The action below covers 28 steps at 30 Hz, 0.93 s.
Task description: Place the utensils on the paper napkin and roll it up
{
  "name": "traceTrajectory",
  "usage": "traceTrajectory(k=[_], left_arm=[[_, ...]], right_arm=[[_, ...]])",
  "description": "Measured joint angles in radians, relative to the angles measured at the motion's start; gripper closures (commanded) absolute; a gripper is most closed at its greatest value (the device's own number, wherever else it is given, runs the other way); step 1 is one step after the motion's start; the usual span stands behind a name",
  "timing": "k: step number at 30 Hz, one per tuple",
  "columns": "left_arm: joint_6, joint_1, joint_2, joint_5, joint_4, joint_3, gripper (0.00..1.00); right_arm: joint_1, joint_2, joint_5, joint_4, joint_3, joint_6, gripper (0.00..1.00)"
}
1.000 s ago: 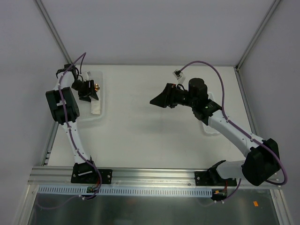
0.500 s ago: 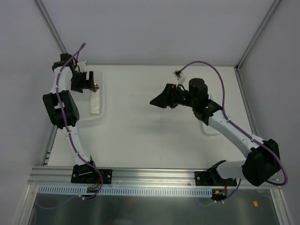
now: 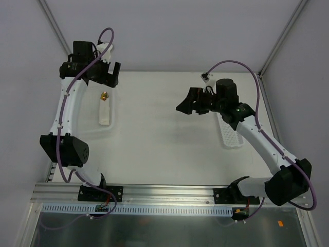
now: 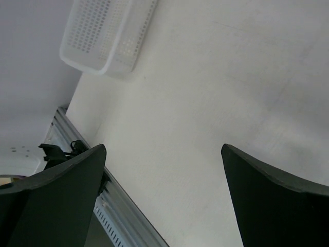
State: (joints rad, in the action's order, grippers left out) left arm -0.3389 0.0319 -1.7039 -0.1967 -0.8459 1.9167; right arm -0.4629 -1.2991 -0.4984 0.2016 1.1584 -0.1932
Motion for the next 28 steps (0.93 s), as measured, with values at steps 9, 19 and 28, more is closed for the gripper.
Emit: traceTrajectory(k=[9,19,28], left_arm=[[0.197,-0.177,0.156,-0.186,0.031,-0.174,0.01],[0.255,-0.394,0.246,-0.135,0.195,-0.721,0.01],[0.275,-0.399,0.252,-0.105,0.299,-0.809,0.01]], right_arm=[[0.093,-0.017,0.264,0.297,0.089,0.182,0.01],[0.103,-0.014,0.422,0.359,-0.040,0.231,0.01],[0.103,-0.021,0.434,0.351,-0.136,0.230,0.01]])
